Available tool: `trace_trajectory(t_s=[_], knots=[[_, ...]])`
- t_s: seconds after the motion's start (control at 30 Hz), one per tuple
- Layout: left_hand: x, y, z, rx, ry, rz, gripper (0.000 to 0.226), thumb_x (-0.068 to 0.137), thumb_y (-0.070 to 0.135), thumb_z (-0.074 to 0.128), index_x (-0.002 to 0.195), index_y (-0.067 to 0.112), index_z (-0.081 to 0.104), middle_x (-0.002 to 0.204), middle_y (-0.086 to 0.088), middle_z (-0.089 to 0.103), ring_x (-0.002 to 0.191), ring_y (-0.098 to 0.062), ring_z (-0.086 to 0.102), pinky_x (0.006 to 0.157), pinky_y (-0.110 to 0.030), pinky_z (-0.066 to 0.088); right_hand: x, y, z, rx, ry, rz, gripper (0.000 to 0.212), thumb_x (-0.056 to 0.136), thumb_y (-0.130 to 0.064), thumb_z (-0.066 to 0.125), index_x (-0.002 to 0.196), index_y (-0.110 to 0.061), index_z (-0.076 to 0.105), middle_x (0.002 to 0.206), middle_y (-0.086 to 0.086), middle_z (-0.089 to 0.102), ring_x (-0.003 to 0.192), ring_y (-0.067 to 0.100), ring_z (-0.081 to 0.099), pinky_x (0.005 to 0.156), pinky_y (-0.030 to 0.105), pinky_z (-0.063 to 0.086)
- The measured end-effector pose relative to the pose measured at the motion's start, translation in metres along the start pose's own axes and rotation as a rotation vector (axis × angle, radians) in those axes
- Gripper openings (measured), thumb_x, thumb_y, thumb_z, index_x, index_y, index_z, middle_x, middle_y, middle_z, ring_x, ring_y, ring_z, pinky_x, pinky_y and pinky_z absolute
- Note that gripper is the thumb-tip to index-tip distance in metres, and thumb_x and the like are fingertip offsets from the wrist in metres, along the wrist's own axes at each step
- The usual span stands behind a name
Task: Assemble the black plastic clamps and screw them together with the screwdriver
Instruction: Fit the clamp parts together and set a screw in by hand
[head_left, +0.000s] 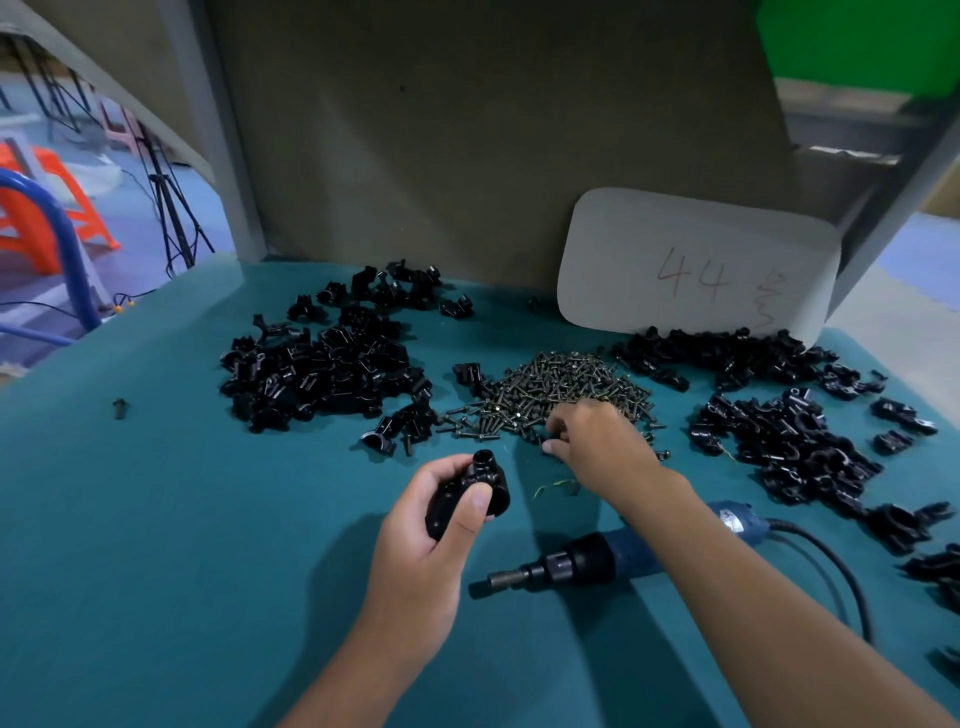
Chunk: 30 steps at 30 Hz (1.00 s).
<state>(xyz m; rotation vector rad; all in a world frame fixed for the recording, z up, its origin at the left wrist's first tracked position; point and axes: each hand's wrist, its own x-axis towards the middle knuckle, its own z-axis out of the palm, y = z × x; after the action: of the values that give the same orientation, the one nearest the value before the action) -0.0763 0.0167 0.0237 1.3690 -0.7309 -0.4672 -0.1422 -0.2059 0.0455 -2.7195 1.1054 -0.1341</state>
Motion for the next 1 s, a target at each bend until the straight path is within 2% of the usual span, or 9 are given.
trace_trajectory(t_s=[0.27,0.37,0.47,0.6,0.73,0.8,0.87,0.93,1.0], knots=[[-0.001,-0.002,0.002,0.006,0.0,-0.006,0.029,0.079,0.064,0.061,0.103,0.05,0.065,0.099,0.01,0.074,0.092,-0.007,0.07,0.08,-0.013,0.051,-0.001,-0.004,0.008,-0.054,0.028,-0.053,0.013,0.101,-0.024,0.06,0.113,-0.02,0.064,0.117,0.006,0.052,0.114,0.024,0.048,0.087,0.039,0.055],[0.0,-0.002,0.003,0.001,0.0,-0.012,0.032,0.078,0.063,0.061,0.104,0.045,0.067,0.098,0.008,0.074,0.092,-0.008,0.07,0.079,-0.013,0.05,-0.001,-0.005,0.007,-0.077,0.006,-0.05,0.011,0.101,-0.01,0.059,0.11,-0.016,0.063,0.115,0.009,0.054,0.109,0.025,0.053,0.089,0.038,0.055],[0.0,-0.003,0.002,-0.004,0.009,-0.009,0.041,0.078,0.063,0.061,0.106,0.035,0.068,0.097,0.006,0.075,0.091,-0.008,0.07,0.077,-0.01,0.049,-0.003,-0.005,0.004,-0.089,-0.01,-0.021,0.017,0.099,-0.005,0.06,0.115,-0.011,0.06,0.114,0.011,0.055,0.1,0.026,0.06,0.085,0.039,0.057],[-0.001,-0.003,0.001,-0.007,0.003,-0.008,0.045,0.078,0.064,0.06,0.108,0.032,0.067,0.095,0.006,0.075,0.09,-0.007,0.07,0.077,-0.01,0.049,-0.003,-0.004,0.002,-0.139,0.037,0.016,0.037,0.09,0.014,0.06,0.121,-0.007,0.056,0.105,0.015,0.062,0.089,0.03,0.066,0.074,0.04,0.06],[-0.001,-0.002,0.001,0.006,0.001,-0.01,0.037,0.079,0.065,0.059,0.105,0.039,0.067,0.097,0.006,0.074,0.091,-0.008,0.07,0.078,-0.01,0.048,-0.004,0.002,0.004,-0.176,0.057,-0.005,0.037,0.091,0.009,0.063,0.123,-0.008,0.058,0.103,0.013,0.065,0.089,0.027,0.067,0.074,0.039,0.061],[-0.001,-0.001,0.001,0.013,-0.006,-0.009,0.031,0.079,0.065,0.059,0.104,0.047,0.066,0.098,0.006,0.074,0.092,-0.007,0.07,0.078,-0.01,0.048,-0.004,0.006,0.005,-0.181,0.068,-0.025,0.037,0.091,0.009,0.062,0.124,-0.008,0.06,0.106,0.012,0.066,0.095,0.026,0.065,0.078,0.037,0.06],[0.0,-0.001,0.001,0.011,-0.011,-0.008,0.03,0.079,0.065,0.059,0.104,0.049,0.065,0.099,0.007,0.074,0.093,-0.008,0.07,0.08,-0.012,0.05,-0.007,0.01,0.007,-0.14,0.084,-0.032,0.041,0.091,0.011,0.061,0.125,-0.012,0.064,0.11,0.011,0.064,0.095,0.024,0.063,0.076,0.031,0.058],[0.0,-0.002,0.001,0.005,-0.013,-0.008,0.031,0.079,0.065,0.059,0.105,0.048,0.065,0.1,0.007,0.074,0.095,-0.01,0.07,0.081,-0.013,0.05,-0.011,0.012,0.004,-0.089,0.106,-0.027,0.041,0.094,0.008,0.06,0.126,-0.017,0.066,0.113,0.011,0.062,0.086,0.019,0.059,0.068,0.024,0.054],[0.0,-0.003,0.001,0.001,-0.017,-0.005,0.031,0.08,0.064,0.059,0.105,0.047,0.065,0.099,0.007,0.074,0.094,-0.01,0.07,0.081,-0.013,0.05,-0.019,0.012,-0.005,0.012,0.148,-0.039,0.032,0.101,0.0,0.054,0.124,-0.017,0.069,0.104,0.008,0.065,0.071,0.01,0.054,0.059,0.014,0.047]])
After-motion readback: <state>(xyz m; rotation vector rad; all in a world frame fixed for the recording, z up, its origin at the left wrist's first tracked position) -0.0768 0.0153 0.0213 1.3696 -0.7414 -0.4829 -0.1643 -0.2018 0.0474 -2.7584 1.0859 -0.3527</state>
